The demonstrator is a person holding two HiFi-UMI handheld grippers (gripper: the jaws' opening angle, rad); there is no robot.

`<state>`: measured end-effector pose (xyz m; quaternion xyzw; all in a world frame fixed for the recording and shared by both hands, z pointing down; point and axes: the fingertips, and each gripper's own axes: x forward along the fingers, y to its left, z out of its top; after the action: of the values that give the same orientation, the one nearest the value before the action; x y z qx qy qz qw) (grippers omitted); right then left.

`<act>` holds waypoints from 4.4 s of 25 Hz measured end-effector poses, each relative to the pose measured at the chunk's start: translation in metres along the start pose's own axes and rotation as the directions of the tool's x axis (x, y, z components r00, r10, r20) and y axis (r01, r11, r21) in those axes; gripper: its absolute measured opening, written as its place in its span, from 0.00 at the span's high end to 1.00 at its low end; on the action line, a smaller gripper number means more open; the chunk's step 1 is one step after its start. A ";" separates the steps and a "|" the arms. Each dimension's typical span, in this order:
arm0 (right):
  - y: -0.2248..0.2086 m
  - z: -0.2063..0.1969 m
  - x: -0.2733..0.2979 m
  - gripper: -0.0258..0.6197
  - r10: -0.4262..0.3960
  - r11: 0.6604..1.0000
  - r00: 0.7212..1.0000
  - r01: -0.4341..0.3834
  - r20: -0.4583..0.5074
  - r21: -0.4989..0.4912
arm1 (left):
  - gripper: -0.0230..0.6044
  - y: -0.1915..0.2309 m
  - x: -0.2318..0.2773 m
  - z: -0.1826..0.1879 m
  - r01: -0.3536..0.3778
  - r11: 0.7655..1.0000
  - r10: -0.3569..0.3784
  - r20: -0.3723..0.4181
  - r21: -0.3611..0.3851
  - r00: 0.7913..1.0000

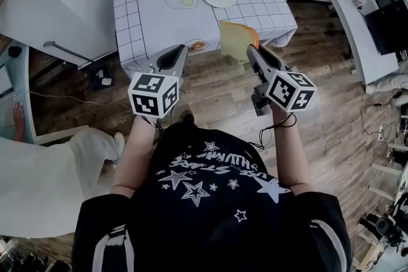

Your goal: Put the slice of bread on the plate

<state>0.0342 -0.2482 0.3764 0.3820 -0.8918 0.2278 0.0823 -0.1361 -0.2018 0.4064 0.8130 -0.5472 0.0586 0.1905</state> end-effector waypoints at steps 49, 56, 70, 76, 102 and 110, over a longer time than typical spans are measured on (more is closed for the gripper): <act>-0.141 0.096 0.220 0.82 0.114 0.860 0.969 -0.206 -0.218 -0.468 | 0.95 0.109 0.159 0.073 -0.284 0.950 0.279 -0.056 -0.127 0.959; -0.136 0.090 0.254 0.82 0.106 0.664 0.961 -0.260 -0.256 -0.701 | 0.95 0.121 0.158 0.074 -0.358 0.921 0.353 -0.055 -0.155 0.934; -0.130 0.034 0.274 0.82 0.086 0.020 0.952 -0.297 -0.294 -0.955 | 0.95 0.116 0.154 0.055 -0.441 0.876 0.432 -0.084 -0.195 0.898; -0.126 0.008 0.269 0.82 0.101 -0.002 0.937 -0.337 -0.336 -0.941 | 0.95 0.115 0.153 0.045 -0.449 0.867 0.439 -0.096 -0.215 0.894; -0.132 -0.059 0.254 0.78 0.063 0.159 0.843 -0.537 -0.535 -0.828 | 0.95 0.091 0.136 0.017 -0.427 0.880 0.405 -0.142 -0.207 0.903; -0.116 -0.045 0.241 0.78 0.041 0.212 0.880 -0.470 -0.473 -0.857 | 0.95 0.088 0.104 0.013 -0.414 0.885 0.397 -0.119 -0.214 0.910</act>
<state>-0.0511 -0.4522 0.5336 0.0492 -0.8635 -0.2849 0.4133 -0.1773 -0.3255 0.4475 0.6497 -0.7009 0.0612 0.2879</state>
